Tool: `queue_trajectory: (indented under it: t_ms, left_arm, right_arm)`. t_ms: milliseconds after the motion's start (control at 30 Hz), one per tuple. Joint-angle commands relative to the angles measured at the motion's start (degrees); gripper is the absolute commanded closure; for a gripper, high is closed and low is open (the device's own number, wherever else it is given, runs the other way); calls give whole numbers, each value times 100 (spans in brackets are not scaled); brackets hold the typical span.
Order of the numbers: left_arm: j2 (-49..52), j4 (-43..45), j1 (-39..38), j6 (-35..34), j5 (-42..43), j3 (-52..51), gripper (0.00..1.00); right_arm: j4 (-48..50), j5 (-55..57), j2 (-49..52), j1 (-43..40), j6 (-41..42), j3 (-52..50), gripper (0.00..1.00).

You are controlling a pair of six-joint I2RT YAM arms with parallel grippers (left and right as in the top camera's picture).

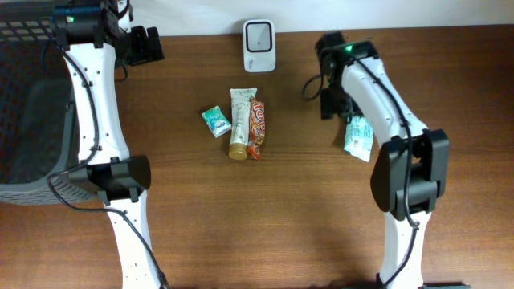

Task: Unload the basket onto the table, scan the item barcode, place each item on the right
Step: 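Carry the wipes pack rightward and set it on the table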

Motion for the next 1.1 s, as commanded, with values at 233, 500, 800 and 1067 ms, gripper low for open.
queue_trajectory:
  t_ms: [233, 500, 800, 1067]
  left_arm:
    - [9, -4, 9, 74, 46, -39, 1]
    - [9, -4, 9, 74, 46, -39, 1]
    - [9, -4, 9, 74, 46, -39, 1]
    - [9, -4, 9, 74, 46, -39, 1]
  right_arm:
    - [1368, 1182, -7, 26, 136, -1569, 35]
    - [1163, 337, -20, 24, 133, -1235, 72]
    - [658, -4710, -9, 26, -387, 249, 73]
    - [2234, -5978, -9, -317, -295, -1641, 63]
